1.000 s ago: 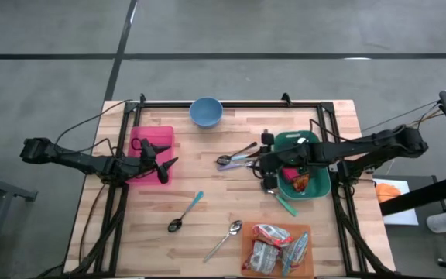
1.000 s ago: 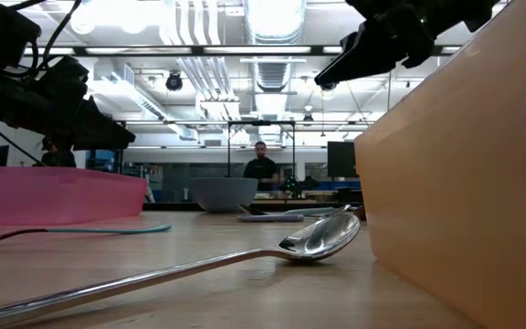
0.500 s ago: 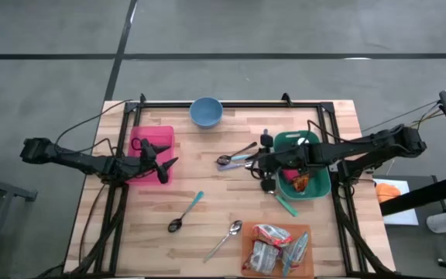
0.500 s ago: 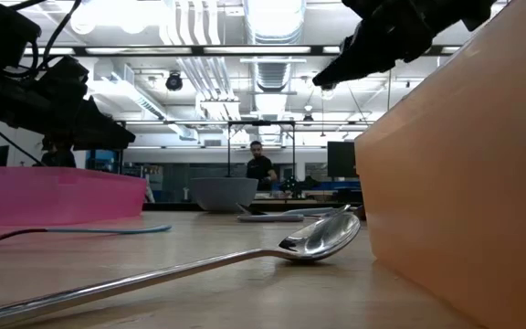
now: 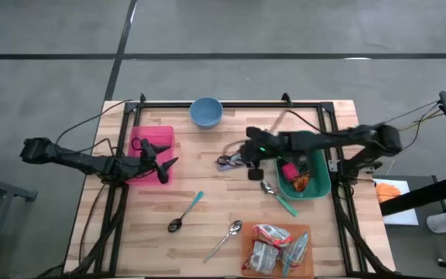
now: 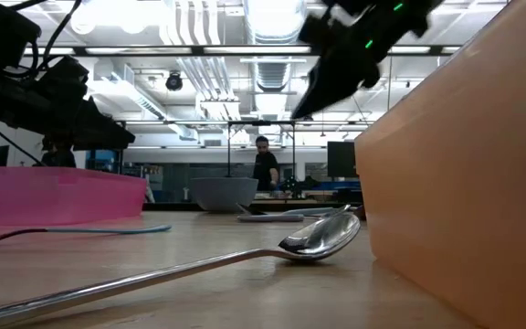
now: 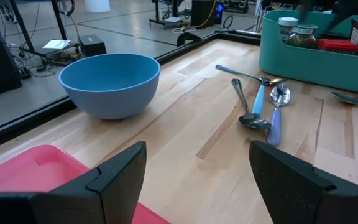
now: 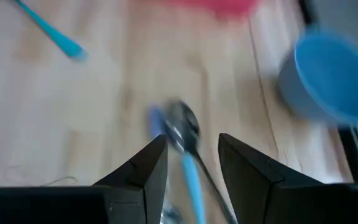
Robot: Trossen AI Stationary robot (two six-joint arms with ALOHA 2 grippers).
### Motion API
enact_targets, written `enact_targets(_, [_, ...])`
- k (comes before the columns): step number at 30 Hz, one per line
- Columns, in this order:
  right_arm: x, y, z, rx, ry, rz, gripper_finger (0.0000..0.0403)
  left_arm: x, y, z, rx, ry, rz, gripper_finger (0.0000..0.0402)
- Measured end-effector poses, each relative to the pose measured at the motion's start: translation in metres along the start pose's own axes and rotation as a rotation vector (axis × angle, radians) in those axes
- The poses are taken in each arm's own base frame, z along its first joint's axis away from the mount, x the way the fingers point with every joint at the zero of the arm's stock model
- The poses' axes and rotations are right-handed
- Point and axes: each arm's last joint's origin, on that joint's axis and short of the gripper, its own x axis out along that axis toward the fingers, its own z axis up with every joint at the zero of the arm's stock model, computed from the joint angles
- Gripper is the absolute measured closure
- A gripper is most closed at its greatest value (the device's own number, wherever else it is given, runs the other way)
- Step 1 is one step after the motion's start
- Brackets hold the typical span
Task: Pick & Place Food Item
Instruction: Put the purple spoon into the pink bin
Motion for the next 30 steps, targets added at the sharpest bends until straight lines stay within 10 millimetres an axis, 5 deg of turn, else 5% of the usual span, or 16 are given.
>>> enact_targets(5, [0.025, -0.004, 0.006, 0.011, 0.202, 0.031, 0.0261, 0.000, 0.000, -0.001, 0.009, 0.011, 0.003, 0.0116])
enact_targets(15, [0.052, 0.000, 0.011, 0.042, 0.243, 0.046, 0.0261, 0.000, 0.001, -0.003, 0.020, 0.024, 0.006, 0.0116])
enact_targets(30, [0.062, 0.001, -0.010, 0.109, 0.332, 0.064, 0.0261, 0.000, 0.001, -0.004, 0.029, 0.035, 0.008, 0.0116])
